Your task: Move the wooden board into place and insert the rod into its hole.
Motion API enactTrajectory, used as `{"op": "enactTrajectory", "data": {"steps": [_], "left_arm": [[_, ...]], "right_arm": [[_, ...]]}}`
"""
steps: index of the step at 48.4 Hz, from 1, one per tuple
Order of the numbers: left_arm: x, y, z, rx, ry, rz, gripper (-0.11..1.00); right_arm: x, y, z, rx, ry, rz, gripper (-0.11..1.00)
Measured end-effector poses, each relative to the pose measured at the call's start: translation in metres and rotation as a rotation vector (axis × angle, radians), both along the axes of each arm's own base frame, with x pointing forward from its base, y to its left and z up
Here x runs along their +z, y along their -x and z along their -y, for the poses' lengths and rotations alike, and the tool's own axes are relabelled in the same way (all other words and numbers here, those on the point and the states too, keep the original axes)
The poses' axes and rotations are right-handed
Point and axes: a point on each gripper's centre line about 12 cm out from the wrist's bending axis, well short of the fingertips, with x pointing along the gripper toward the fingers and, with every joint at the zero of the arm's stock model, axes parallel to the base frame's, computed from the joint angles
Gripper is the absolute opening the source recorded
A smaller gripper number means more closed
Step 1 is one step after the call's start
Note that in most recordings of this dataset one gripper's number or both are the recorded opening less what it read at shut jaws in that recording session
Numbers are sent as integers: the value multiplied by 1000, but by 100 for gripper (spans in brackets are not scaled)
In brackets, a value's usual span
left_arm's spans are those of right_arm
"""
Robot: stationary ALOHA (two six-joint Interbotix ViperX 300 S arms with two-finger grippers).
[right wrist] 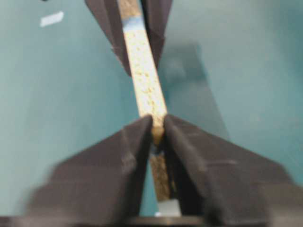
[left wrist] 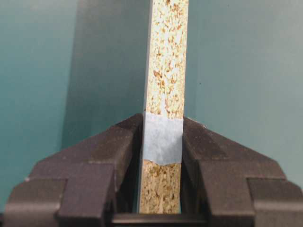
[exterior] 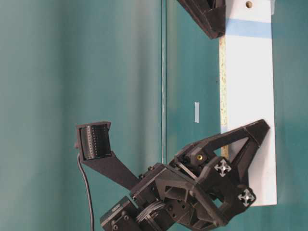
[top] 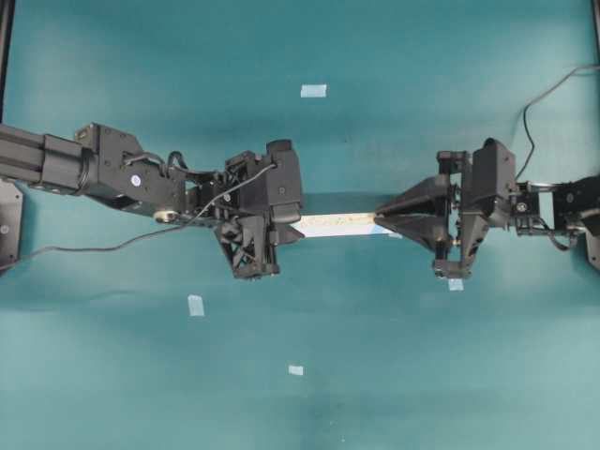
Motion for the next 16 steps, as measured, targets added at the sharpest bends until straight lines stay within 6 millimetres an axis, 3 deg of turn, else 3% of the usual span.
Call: {"op": "enactTrajectory", "data": {"steps": [16], "left_arm": [[0,0,0,1,1,2,26]], "right_arm": [[25,4,-4,37,45,-3,48]]}}
